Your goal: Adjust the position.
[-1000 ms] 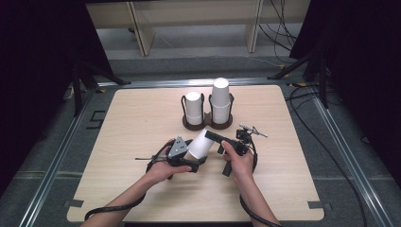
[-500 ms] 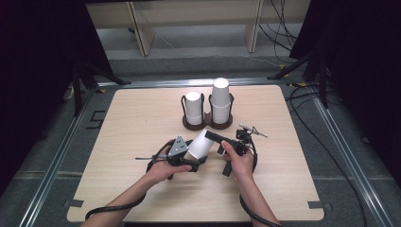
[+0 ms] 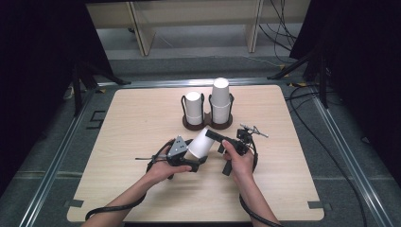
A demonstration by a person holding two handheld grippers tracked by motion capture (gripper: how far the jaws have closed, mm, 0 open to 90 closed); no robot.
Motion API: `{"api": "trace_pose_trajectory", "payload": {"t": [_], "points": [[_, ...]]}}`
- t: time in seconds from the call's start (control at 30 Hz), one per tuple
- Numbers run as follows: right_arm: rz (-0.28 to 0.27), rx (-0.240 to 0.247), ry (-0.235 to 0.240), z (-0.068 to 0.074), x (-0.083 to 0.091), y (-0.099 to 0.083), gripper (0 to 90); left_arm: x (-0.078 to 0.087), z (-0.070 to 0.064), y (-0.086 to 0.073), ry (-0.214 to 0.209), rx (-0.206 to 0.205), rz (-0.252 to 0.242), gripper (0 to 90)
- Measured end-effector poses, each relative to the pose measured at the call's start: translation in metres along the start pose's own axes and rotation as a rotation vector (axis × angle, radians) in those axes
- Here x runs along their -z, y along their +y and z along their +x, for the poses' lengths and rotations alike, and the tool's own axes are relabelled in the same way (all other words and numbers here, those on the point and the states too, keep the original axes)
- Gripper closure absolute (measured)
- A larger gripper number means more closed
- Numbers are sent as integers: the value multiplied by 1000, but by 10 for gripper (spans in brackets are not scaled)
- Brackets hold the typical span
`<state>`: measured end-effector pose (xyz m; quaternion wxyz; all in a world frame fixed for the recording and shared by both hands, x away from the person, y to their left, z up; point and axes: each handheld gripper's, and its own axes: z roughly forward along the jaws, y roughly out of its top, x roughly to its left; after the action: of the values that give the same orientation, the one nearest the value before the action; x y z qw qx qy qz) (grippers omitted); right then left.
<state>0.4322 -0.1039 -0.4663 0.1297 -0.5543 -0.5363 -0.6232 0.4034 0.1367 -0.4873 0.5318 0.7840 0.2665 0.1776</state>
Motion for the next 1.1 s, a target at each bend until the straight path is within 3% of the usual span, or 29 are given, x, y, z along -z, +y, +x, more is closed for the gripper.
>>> {"api": "trace_pose_trajectory", "payload": {"t": [0.07, 0.1, 0.17, 0.23, 0.33, 0.37, 0.4, 0.43, 0.57, 0.6, 0.7, 0.93, 1.0, 1.03, 1.1], "points": [[-4, 1, -1, -1, 0, 0, 374, 0, 0, -1, 2, 1, -12, 139], [-3, -30, 9, 0, 0, -1, 374, 0, 0, -1, 3, 3, -16, 138], [-4, -25, 23, 0, 1, 0, 374, 1, 0, -1, 8, 0, -12, 138], [-11, -27, 10, 0, 1, 0, 374, 1, -1, -2, 21, 6, -33, 135], [-28, -18, 29, -3, 0, 0, 374, 0, -1, -3, 30, 12, -62, 134], [-26, -54, 38, -1, 2, 0, 374, 2, -1, -3, 48, 12, -58, 134], [-32, -32, 16, -1, 2, 1, 374, 2, -1, -3, 55, 15, -66, 128], [-39, -44, 36, -1, 2, 2, 374, 3, -2, -3, 61, 20, -70, 125], [-48, -35, 28, -2, 3, 4, 374, 2, -3, -5, 77, 26, -85, 123], [-44, -86, 50, 0, 3, 4, 374, 3, -3, -5, 82, 24, -89, 121], [-54, -53, 24, -1, 4, 5, 374, 2, -3, -6, 86, 28, -120, 117], [-57, -52, 38, -4, 3, 4, 374, 2, -4, -6, 92, 10, -128, 122], [-48, -89, 32, -2, 2, 3, 374, 2, -4, -6, 90, 11, -130, 131], [-50, -58, 29, -3, 2, 3, 374, 2, -4, -5, 90, 6, -130, 136], [-50, -59, 24, -3, 2, 3, 374, 2, -4, -6, 88, 2, -129, 140]]}}
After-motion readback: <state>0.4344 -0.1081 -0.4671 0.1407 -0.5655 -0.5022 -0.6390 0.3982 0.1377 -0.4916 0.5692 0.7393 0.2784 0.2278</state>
